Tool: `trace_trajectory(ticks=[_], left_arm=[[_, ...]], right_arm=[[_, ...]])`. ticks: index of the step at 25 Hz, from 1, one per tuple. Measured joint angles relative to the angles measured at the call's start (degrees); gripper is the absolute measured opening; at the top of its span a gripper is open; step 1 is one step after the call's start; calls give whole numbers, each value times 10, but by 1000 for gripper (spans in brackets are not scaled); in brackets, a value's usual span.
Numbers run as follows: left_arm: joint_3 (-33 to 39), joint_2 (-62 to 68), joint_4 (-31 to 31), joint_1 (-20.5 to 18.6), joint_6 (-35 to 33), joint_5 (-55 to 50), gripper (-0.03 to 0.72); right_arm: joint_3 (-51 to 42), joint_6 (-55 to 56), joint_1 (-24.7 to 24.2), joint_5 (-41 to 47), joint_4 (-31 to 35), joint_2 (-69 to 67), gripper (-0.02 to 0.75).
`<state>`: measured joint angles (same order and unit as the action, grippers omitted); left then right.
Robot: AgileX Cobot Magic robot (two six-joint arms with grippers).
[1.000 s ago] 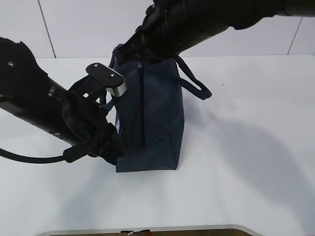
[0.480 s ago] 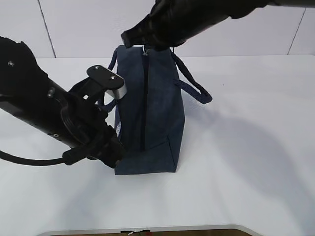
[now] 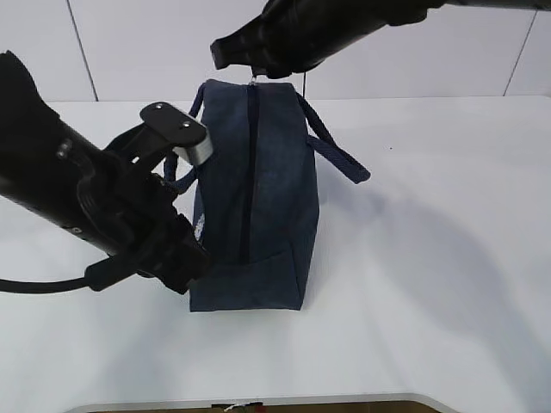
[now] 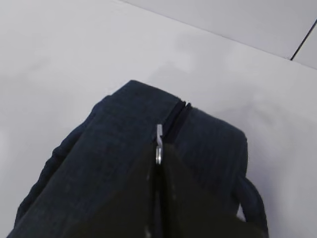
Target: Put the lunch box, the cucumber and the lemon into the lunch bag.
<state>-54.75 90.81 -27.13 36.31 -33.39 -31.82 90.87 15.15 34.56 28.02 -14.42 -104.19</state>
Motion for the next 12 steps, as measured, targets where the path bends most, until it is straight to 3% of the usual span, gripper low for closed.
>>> trace_trajectory(ticks=[12], left_arm=[[0, -4, 54, 0, 20, -42, -20]], right_arm=[[106, 2, -8, 26, -22, -85, 5]])
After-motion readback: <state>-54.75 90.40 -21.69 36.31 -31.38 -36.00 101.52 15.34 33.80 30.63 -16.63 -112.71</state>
